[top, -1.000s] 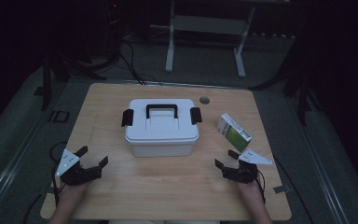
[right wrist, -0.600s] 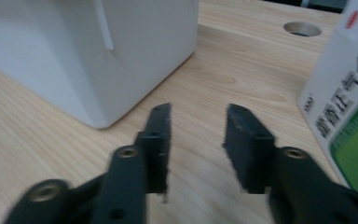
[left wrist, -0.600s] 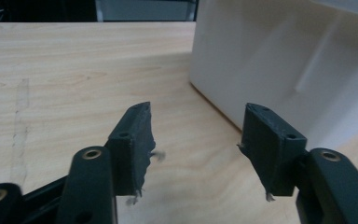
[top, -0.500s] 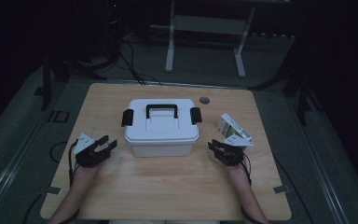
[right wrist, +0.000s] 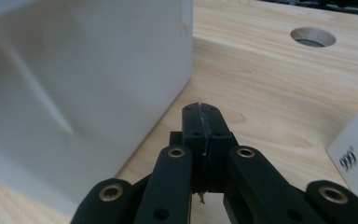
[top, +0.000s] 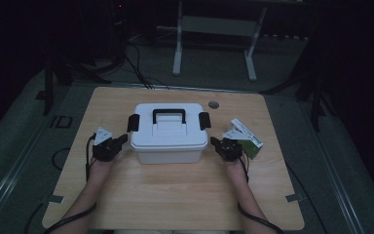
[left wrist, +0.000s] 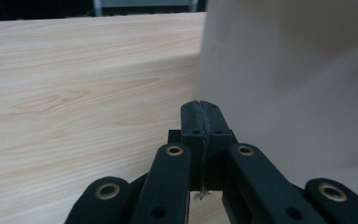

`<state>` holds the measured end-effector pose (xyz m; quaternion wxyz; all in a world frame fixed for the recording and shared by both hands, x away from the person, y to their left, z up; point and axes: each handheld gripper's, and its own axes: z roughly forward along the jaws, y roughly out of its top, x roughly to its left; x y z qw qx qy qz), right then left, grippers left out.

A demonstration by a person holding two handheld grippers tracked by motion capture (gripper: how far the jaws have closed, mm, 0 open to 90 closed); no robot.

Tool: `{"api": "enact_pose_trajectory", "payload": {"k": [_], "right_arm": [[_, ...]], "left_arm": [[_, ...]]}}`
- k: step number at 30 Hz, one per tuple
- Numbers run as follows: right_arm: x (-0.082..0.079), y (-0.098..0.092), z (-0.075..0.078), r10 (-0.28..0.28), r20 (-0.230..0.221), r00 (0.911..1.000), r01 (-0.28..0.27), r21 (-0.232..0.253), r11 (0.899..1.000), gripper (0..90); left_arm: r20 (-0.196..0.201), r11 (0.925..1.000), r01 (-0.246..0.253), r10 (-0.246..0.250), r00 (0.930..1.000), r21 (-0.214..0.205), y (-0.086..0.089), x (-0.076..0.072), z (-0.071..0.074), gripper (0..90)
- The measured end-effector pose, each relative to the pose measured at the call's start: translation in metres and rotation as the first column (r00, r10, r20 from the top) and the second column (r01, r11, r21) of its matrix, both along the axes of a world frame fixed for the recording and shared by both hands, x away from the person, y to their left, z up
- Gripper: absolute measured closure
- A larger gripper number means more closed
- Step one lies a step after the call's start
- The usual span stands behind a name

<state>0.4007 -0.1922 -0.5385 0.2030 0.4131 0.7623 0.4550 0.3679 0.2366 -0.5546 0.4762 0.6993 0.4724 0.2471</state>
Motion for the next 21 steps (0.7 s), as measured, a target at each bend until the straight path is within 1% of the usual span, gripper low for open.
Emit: {"api": "enact_pose_trajectory", "payload": {"k": [1,3,4,5,6,8,9,10,11,13,14,15,18,21], "right_arm": [[0.001,0.003,0.001,0.002,0.004,1.0000,-0.002,-0.002,1.000,90.0],[0.002,0.008,0.002,0.014,0.004,0.9999,-0.014,0.001,1.000,90.0],[0.002,0.011,0.002,0.022,0.008,0.9997,-0.022,-0.003,1.000,90.0],[0.002,0.013,0.003,0.031,0.008,0.9995,-0.031,-0.007,1.000,90.0],[0.002,0.016,0.003,0.035,0.009,0.9993,-0.035,-0.005,0.999,90.0],[0.002,0.020,0.004,0.052,0.011,0.9986,-0.052,-0.008,0.999,90.0],[0.001,0.023,0.004,0.060,0.010,0.9981,-0.060,-0.007,0.998,90.0],[0.000,0.025,0.004,0.069,0.011,0.9976,-0.069,-0.005,0.998,90.0],[-0.001,0.028,0.005,0.068,0.016,0.9976,-0.068,-0.014,0.998,90.0],[-0.002,0.029,0.005,0.062,0.017,0.9979,-0.061,-0.019,0.998,90.0],[-0.003,0.028,0.005,0.057,0.011,0.9983,-0.057,0.000,0.998,90.0],[-0.003,0.027,0.004,0.060,0.008,0.9982,-0.060,0.008,0.998,90.0],[-0.005,0.027,0.004,0.068,0.000,0.9977,-0.068,0.008,0.998,90.0],[-0.009,0.026,0.004,0.071,0.001,0.9975,-0.071,0.007,0.997,90.0]], "left_arm": [[-0.004,0.9999,0.010,-0.010,0.9999,-0.005,-0.002,0.001,0.000,89.6],[-0.005,0.9998,0.020,-0.020,0.9998,0.008,-0.006,0.003,0.000,89.6],[-0.008,0.9996,0.029,-0.029,0.9995,-0.002,-0.008,0.004,0.000,89.6],[-0.008,0.9994,0.034,-0.034,0.9994,-0.002,-0.010,0.004,0.000,89.6],[-0.006,0.9992,0.038,-0.038,0.9992,0.010,-0.012,0.004,0.000,89.6],[-0.008,0.9981,0.059,-0.059,0.9982,0.017,-0.017,0.004,0.000,89.6],[-0.005,0.9972,0.068,-0.068,0.9977,0.032,-0.019,0.004,0.001,89.5],[-0.003,0.9962,0.081,-0.081,0.9967,0.034,-0.022,0.004,0.001,89.5],[-0.002,0.9963,0.073,-0.073,0.9973,0.045,-0.024,0.003,0.001,89.5],[-0.004,0.9968,0.070,-0.069,0.9976,0.040,-0.024,0.003,0.001,89.5],[-0.006,0.9976,0.067,-0.067,0.9977,0.019,-0.024,0.002,0.001,89.5],[-0.006,0.9970,0.069,-0.068,0.9976,0.037,-0.025,0.001,0.001,89.5],[-0.006,0.9958,0.064,-0.064,0.9979,0.065,-0.027,-0.001,0.003,89.6],[-0.006,0.9952,0.063,-0.062,0.9980,0.075,-0.028,-0.003,0.004,89.7]]}}
